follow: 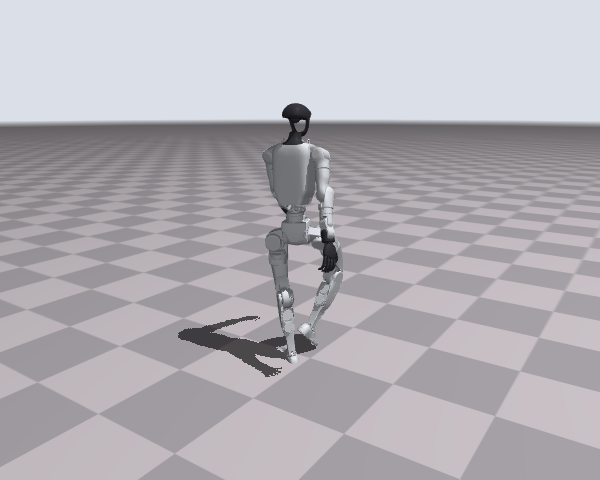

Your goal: In place motions

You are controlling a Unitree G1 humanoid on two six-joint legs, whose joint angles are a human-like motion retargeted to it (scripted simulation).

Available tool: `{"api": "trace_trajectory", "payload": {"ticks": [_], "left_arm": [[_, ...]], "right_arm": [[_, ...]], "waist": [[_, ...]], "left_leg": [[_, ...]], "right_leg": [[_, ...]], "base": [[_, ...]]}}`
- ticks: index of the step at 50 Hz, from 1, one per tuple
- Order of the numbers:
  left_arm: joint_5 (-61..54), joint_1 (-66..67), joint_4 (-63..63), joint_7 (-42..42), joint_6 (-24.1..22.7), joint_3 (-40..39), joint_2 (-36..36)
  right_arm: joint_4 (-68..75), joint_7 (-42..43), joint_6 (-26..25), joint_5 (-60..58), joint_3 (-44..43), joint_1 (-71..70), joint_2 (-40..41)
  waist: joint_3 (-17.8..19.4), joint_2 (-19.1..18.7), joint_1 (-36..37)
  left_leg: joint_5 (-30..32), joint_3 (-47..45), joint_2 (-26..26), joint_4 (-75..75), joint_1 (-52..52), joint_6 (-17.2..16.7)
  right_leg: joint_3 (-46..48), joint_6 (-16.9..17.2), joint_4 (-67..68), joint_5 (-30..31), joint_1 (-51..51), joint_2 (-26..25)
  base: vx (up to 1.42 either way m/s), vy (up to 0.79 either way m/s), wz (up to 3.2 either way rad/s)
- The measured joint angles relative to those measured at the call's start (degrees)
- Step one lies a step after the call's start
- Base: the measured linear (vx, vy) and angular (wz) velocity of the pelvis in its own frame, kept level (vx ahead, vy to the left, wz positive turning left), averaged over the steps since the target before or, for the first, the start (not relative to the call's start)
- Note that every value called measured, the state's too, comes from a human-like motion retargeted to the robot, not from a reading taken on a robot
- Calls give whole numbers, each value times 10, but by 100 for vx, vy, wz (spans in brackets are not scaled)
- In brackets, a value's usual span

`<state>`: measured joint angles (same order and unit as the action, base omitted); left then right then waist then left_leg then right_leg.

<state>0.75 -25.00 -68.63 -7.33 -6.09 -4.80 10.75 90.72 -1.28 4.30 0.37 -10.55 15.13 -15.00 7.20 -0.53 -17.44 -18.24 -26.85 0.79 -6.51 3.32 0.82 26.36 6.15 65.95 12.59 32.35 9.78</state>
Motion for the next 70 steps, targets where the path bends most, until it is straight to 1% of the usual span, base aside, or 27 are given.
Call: {"api": "trace_trajectory", "payload": {"ticks": [6, 11, 13, 15, 18, 20, 23, 25, 27, 29, 31, 35, 37, 39, 43, 48, 51, 53, 56, 57, 58, 60, 62, 63, 65, 67, 70], "left_arm": [[20, 54, -54, -21, 8, 9, -30], [28, 126, -94, -35, 23, 10, -50], [32, 157, -103, -42, 30, 10, -54], [40, 192, -110, -48, 37, 12, -54], [59, 260, -107, -48, 48, 14, -49], [68, 313, -97, -48, 51, -2, -43], [57, 379, -93, -43, 44, -36, -37], [47, 421, -99, -34, 42, -56, -31], [39, 463, -119, -31, 39, -63, -28], [48, 490, -157, -40, 48, -65, -28], [67, 511, -198, -47, 62, -73, -31], [110, 547, -251, -60, 73, -82, -32], [131, 562, -266, -50, 76, -81, -29], [144, 569, -274, -42, 80, -85, -23], [126, 560, -262, -51, 84, -104, -21], [107, 531, -216, -59, 75, -103, -22], [105, 505, -196, -52, 69, -92, -22], [102, 484, -186, -47, 67, -83, -22], [98, 450, -170, -40, 70, -75, -25], [96, 436, -164, -37, 71, -70, -25], [95, 420, -157, -35, 71, -61, -23], [96, 381, -141, -34, 76, -28, -15], [91, 327, -118, -37, 81, 12, -12], [80, 292, -105, -39, 81, 31, -12], [50, 224, -57, -44, 79, 62, -15], [6, 151, 13, -48, 70, 80, -16], [-9, 41, 112, -46, 57, 52, 0]], "right_arm": [[-51, -16, 15, -62, 68, -25, 22], [-72, 7, 22, -81, 109, -53, 36], [-73, 13, 24, -73, 126, -69, 39], [-72, 16, 25, -62, 146, -86, 42], [-61, 17, 25, -37, 181, -119, 52], [-63, 22, 22, -31, 205, -147, 60], [-99, 38, 18, -24, 233, -202, 82], [-138, 44, 20, 0, 232, -241, 103], [-169, 44, 29, 39, 223, -293, 122], [-196, 45, 30, 55, 192, -353, 135], [-232, 54, 37, 50, 169, -406, 145], [-302, 53, 54, 16, 175, -502, 128], [-326, 60, 56, -10, 175, -530, 112], [-341, 72, 60, -32, 167, -549, 103], [-346, 94, 68, -37, 157, -570, 104], [-320, 97, 76, -42, 160, -537, 112], [-288, 92, 72, -38, 166, -494, 127], [-266, 81, 70, -26, 171, -457, 136], [-241, 64, 68, -16, 176, -385, 141], [-234, 59, 67, -15, 174, -357, 141], [-228, 55, 65, -14, 170, -327, 141], [-216, 44, 67, -14, 152, -260, 131], [-188, 31, 65, -21, 131, -205, 114], [-170, 24, 62, -30, 120, -185, 105], [-132, 12, 53, -49, 106, -152, 84], [-102, 4, 47, -70, 100, -127, 57], [-55, -16, 32, -109, 90, -95, 26]], "waist": [[-35, 5, 53], [-72, 22, 91], [-82, 34, 108], [-89, 42, 135], [-89, 44, 167], [-82, 51, 196], [-54, 70, 181], [-36, 68, 176], [-20, 55, 210], [-3, 42, 253], [21, 46, 305], [67, 70, 400], [84, 86, 441], [94, 97, 466], [93, 99, 464], [37, 77, 398], [0, 78, 339], [-27, 83, 298], [-66, 81, 257], [-77, 76, 246], [-88, 67, 236], [-101, 58, 208], [-109, 51, 183], [-107, 41, 175], [-80, 25, 160], [-33, 11, 136], [25, -14, 74]], "left_leg": [[5, -25, -14, 17, 2, -15], [12, -36, -49, 29, -4, -20], [13, -43, -68, 30, -6, -23], [15, -60, -77, 29, -4, -29], [27, -66, -64, -1, -4, -48], [53, -76, -49, -55, -20, -67], [183, -105, 20, -248, -75, -105], [287, -94, 94, -418, -153, -92], [292, -38, 145, -575, -261, -55], [250, -20, 209, -723, -354, -36], [220, -3, 238, -821, -447, -20], [145, -10, 267, -920, -606, 20], [116, -48, 261, -911, -635, 46], [103, -72, 254, -898, -646, 51], [112, -88, 244, -877, -594, 26], [169, -38, 211, -810, -468, -43], [203, -22, 140, -685, -356, -74], [223, 5, 67, -569, -285, -90], [255, 32, -1, -376, -174, -94], [252, 36, -16, -305, -134, -94], [218, 48, -32, -227, -98, -109], [130, -26, -30, -106, -19, -80], [102, 23, -44, -58, -19, -75], [98, 41, -32, -50, -29, -73], [77, 52, -15, -41, -27, -53], [78, 59, -11, -31, -13, -38], [83, 75, -3, -39, -22, -10]], "right_leg": [[-34, 55, -194, 36, -167, -38], [-110, 75, -422, 44, -291, -61], [-118, 84, -505, -14, -333, -52], [-59, 73, -557, -87, -365, -33], [-51, 51, -584, -129, -376, -31], [-87, 42, -587, -136, -375, -37], [-87, 45, -587, -140, -381, -16], [-78, 42, -593, -147, -389, -23], [-90, 31, -595, -145, -391, -42], [-101, 10, -592, -141, -388, -64], [-130, -10, -590, -135, -387, -68], [-198, -36, -578, -121, -370, -49], [-212, -38, -565, -120, -357, -23], [-215, -38, -555, -122, -348, -4], [-203, -36, -558, -128, -356, -4], [-141, -22, -591, -132, -379, -32], [-100, -1, -606, -136, -390, -27], [-75, 12, -614, -138, -394, -21], [-57, 24, -618, -140, -394, -24], [-53, 27, -615, -141, -393, -29], [-47, 30, -611, -142, -390, -39], [-13, 39, -589, -140, -390, -46], [33, 50, -538, -77, -375, -46], [61, 59, -487, -13, -352, -39], [102, 33, -345, 109, -287, -4], [8, 31, -161, 119, -161, -5], [-6, 4, 57, 74, -8, 57]], "base": [[7, -10, -41], [9, -10, -28], [7, -12, -39], [11, -16, -63], [11, -20, -42], [4, -20, -61], [-11, -24, 32], [-14, -33, 44], [-8, -26, -61], [-10, -15, -96], [-17, -8, -144], [-14, -3, -145], [-3, 3, -92], [2, 3, -32], [-1, -2, 33], [5, 5, 101], [8, 7, 119], [9, 14, 103], [17, 20, 50], [21, 26, 37], [22, 23, 61], [19, 16, 106], [0, 18, 109], [-13, 26, 78], [-14, 27, 60], [-28, 35, 25], [-39, 42, 66]]}}
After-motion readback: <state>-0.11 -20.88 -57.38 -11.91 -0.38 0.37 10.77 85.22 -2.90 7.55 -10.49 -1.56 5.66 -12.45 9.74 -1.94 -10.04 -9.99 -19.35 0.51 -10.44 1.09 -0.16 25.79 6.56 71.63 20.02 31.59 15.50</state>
